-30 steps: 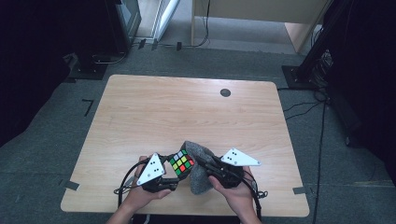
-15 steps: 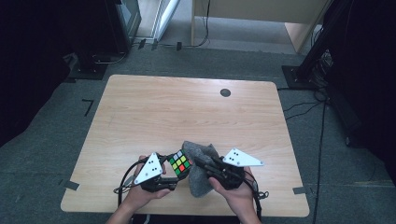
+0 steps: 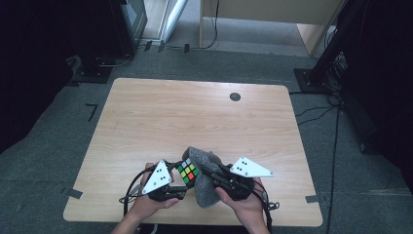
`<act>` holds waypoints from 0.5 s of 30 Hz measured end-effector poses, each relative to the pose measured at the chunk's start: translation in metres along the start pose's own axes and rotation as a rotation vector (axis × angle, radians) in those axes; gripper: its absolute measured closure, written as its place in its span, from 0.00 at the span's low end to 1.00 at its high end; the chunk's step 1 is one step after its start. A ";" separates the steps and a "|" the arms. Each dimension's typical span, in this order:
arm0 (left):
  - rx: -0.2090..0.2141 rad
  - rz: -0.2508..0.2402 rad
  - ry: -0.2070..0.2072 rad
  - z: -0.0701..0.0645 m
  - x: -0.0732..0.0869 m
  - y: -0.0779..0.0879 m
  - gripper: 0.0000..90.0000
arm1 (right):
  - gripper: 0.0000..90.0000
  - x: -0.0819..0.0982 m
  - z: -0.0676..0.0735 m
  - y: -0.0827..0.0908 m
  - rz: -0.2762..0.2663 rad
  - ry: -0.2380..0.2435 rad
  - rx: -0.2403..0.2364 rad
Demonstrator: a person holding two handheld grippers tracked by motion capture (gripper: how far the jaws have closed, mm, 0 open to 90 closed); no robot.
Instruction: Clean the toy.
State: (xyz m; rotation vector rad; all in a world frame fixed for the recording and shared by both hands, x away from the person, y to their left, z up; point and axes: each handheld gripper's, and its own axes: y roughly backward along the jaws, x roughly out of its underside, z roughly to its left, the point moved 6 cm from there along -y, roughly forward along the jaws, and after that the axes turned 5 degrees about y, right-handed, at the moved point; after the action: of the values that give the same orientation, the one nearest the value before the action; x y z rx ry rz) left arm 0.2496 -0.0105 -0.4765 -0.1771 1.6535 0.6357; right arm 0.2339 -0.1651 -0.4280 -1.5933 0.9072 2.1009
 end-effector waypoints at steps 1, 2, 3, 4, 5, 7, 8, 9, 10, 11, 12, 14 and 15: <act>-0.004 0.001 0.000 0.000 0.000 0.000 0.38 | 0.80 0.002 -0.003 0.000 0.001 -0.008 0.002; -0.009 0.005 0.000 0.001 0.000 -0.001 0.38 | 0.80 0.005 -0.007 -0.001 0.018 -0.011 0.027; -0.028 0.020 -0.006 0.002 0.001 -0.002 0.38 | 0.80 0.008 -0.011 -0.002 0.040 0.002 0.063; -0.066 0.051 -0.016 0.003 0.003 -0.005 0.38 | 0.80 0.010 -0.012 -0.002 0.046 0.015 0.072; -0.118 0.096 -0.024 0.006 0.004 -0.008 0.38 | 0.80 0.009 -0.009 -0.002 0.041 0.024 0.061; -0.180 0.187 -0.034 0.007 0.008 -0.015 0.38 | 0.80 0.004 0.001 -0.003 0.016 0.079 0.008; -0.184 0.216 -0.038 0.005 0.010 -0.018 0.38 | 0.80 0.003 0.008 -0.005 0.018 0.128 -0.008; -0.187 0.237 -0.046 0.002 0.010 -0.020 0.38 | 0.80 0.004 0.014 -0.007 0.032 0.189 -0.014; -0.190 0.252 -0.049 0.000 0.011 -0.021 0.38 | 0.80 0.006 0.018 -0.011 0.055 0.257 -0.005; -0.191 0.265 -0.054 -0.003 0.010 -0.023 0.38 | 0.80 0.011 0.020 -0.016 0.087 0.315 0.015; -0.194 0.278 -0.065 -0.005 0.010 -0.023 0.38 | 0.80 0.017 0.021 -0.020 0.120 0.353 0.027; -0.199 0.302 -0.089 -0.008 0.011 -0.025 0.38 | 0.80 0.026 0.024 -0.025 0.155 0.384 0.008; -0.193 0.307 -0.093 -0.008 0.011 -0.024 0.39 | 0.80 0.027 0.024 -0.025 0.163 0.391 0.010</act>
State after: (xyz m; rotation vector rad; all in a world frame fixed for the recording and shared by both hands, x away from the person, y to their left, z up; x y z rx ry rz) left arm 0.2519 -0.0324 -0.4936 -0.0304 1.5411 1.0226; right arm 0.2241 -0.1334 -0.4566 -2.0282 1.2058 1.9119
